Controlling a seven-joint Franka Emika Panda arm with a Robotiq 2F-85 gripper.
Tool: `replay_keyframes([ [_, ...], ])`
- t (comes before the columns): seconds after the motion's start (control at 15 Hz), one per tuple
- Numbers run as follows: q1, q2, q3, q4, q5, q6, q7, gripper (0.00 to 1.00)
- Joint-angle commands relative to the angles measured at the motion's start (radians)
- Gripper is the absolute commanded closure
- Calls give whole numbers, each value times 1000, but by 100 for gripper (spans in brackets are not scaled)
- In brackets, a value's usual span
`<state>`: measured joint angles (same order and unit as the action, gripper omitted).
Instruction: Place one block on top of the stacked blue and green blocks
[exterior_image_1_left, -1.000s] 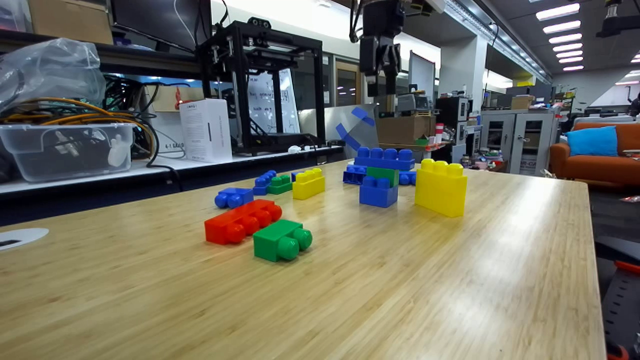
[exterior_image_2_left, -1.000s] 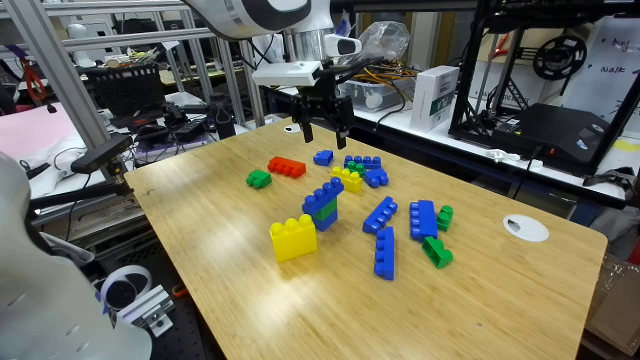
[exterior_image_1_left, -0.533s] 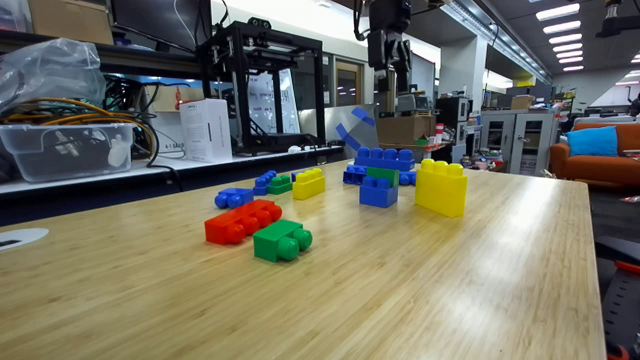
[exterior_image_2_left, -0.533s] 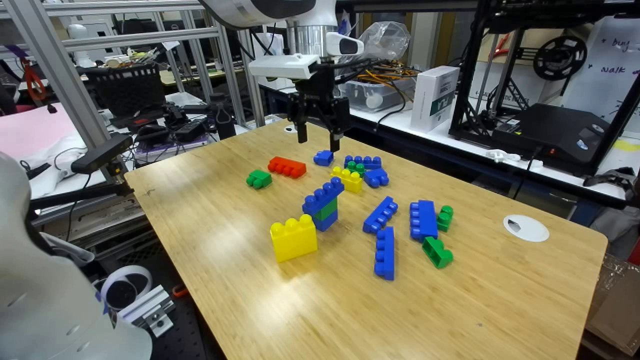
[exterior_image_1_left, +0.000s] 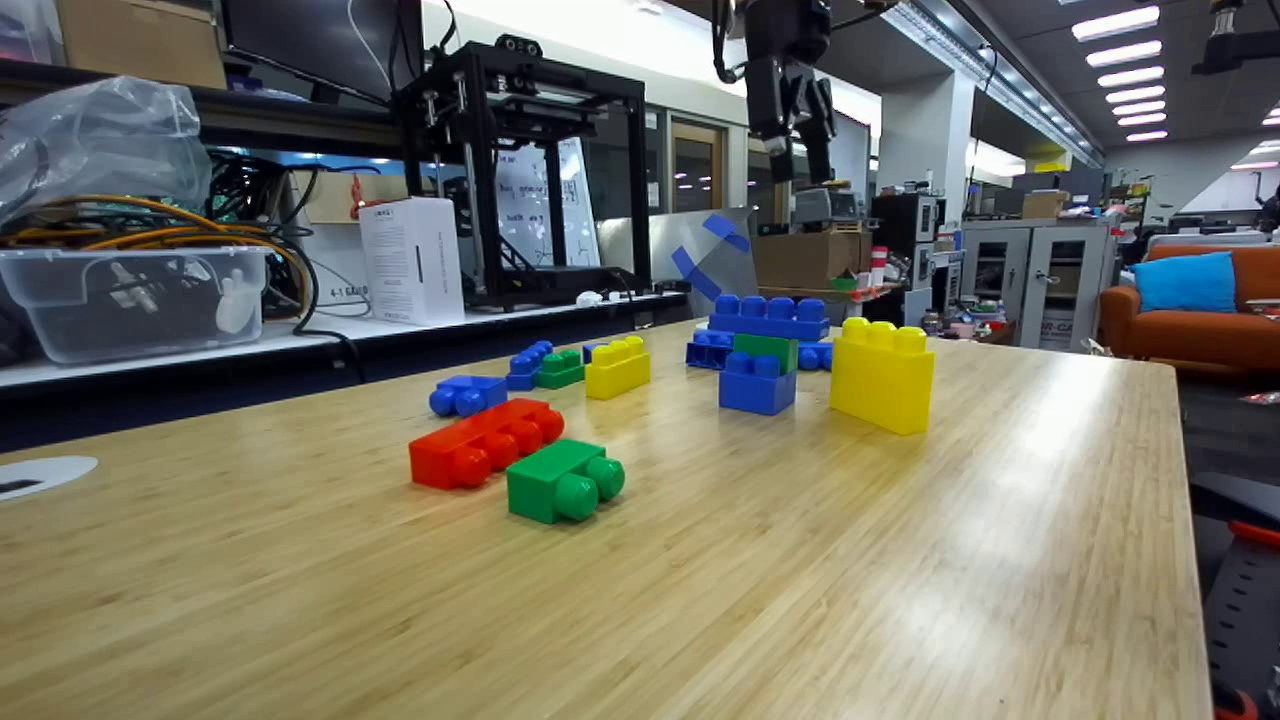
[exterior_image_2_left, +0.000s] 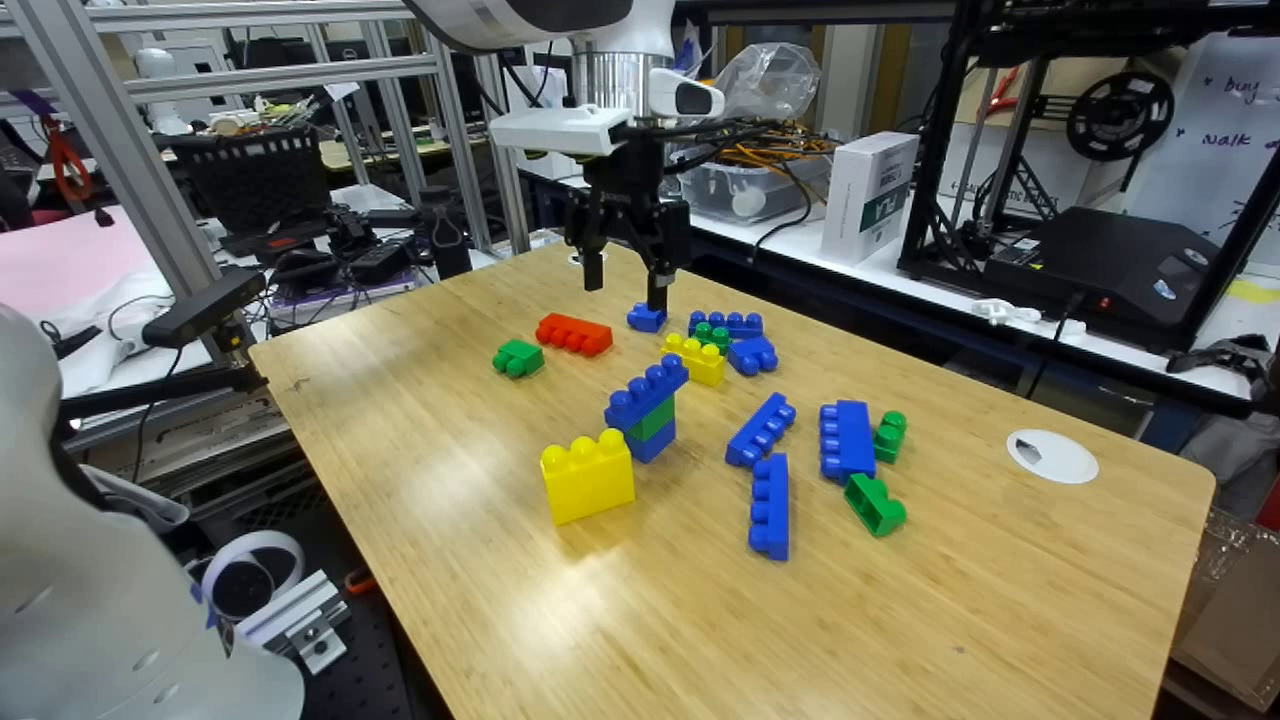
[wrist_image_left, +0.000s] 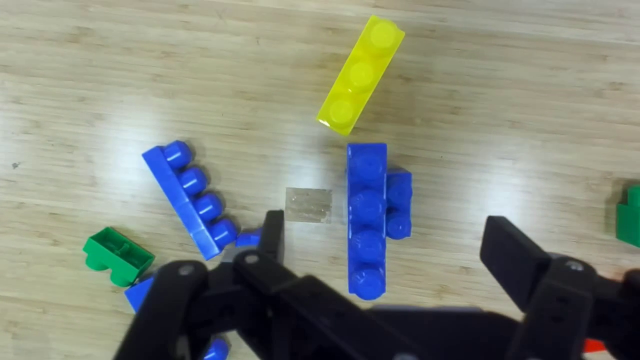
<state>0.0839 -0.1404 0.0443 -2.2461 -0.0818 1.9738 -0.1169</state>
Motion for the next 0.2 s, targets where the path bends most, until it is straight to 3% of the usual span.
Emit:
replay_keyframes([
  [0.0,-6,0,6,2,1,-3,0,0],
  [0.13,-6,0,6,2,1,-4,0,0],
])
